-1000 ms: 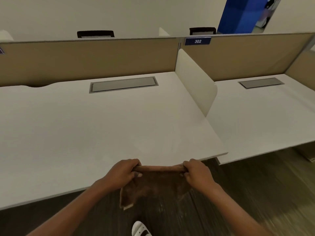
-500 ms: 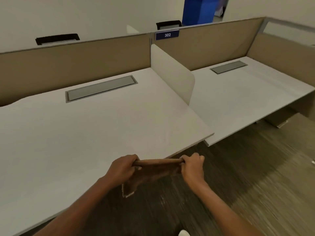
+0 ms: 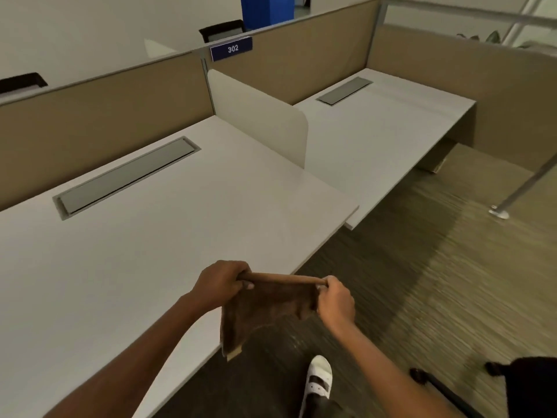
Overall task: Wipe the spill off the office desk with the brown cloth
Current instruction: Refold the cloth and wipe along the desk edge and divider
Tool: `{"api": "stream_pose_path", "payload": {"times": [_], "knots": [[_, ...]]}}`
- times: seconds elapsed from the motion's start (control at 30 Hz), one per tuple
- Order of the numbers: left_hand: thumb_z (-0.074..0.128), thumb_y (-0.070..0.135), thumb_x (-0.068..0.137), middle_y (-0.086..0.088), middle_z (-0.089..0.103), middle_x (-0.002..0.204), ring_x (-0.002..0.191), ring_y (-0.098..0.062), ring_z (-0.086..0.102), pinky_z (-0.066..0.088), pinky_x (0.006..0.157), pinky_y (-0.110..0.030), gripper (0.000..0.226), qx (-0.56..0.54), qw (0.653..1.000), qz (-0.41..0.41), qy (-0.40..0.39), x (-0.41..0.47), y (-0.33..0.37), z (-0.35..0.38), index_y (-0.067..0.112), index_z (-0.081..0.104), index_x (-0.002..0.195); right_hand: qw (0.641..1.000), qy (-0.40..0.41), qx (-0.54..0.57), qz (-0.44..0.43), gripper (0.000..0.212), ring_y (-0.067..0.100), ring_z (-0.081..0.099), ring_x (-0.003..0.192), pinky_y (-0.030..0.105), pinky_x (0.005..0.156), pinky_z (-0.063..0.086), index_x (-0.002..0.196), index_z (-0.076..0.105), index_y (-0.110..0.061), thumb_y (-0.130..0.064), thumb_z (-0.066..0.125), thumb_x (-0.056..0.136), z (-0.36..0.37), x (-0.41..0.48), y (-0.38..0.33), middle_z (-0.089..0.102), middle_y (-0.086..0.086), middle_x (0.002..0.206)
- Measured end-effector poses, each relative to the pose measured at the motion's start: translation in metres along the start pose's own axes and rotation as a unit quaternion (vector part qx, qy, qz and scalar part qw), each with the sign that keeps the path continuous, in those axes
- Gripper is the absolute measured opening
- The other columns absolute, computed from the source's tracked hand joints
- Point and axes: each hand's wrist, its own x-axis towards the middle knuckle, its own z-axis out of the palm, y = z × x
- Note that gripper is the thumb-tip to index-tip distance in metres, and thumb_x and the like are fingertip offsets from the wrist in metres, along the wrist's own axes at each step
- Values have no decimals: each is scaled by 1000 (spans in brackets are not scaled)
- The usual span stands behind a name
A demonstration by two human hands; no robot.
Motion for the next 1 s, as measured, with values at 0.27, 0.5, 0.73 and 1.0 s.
{"api": "stream_pose_path", "payload": {"times": [0.27,0.5,0.73,1.0], "knots": [[62,34,86,14,66,85,80,-9,56,34,62,-24,7,83,996,0,27,69,-19,-2,32,66,91,996,46,47,62,16,23,60,84,33,66,46,92,59,-21,-27,47,98,31,51,-34,63,3,97],[63,27,81,6,69,72,71,-17,58,52,71,-33,8,151,983,66,87,89,-46,36,26,71,81,972,41,210,95,24,24,58,104,34,85,48,119,43,-18,-19,51,96,62,60,-37,56,6,118],[44,63,85,-9,41,147,134,-29,36,37,107,-48,71,38,993,21,109,86,-73,57,16,41,138,888,-6,404,218,108,29,27,142,50,116,27,150,-8,-19,-43,70,80,103,14,-63,19,11,158],[32,67,85,-6,28,155,142,-25,22,24,116,-50,78,-26,995,24,98,91,-80,61,18,28,146,881,-6,400,251,67,19,53,117,27,97,38,132,38,-15,-39,72,80,131,8,-81,52,3,129]]}}
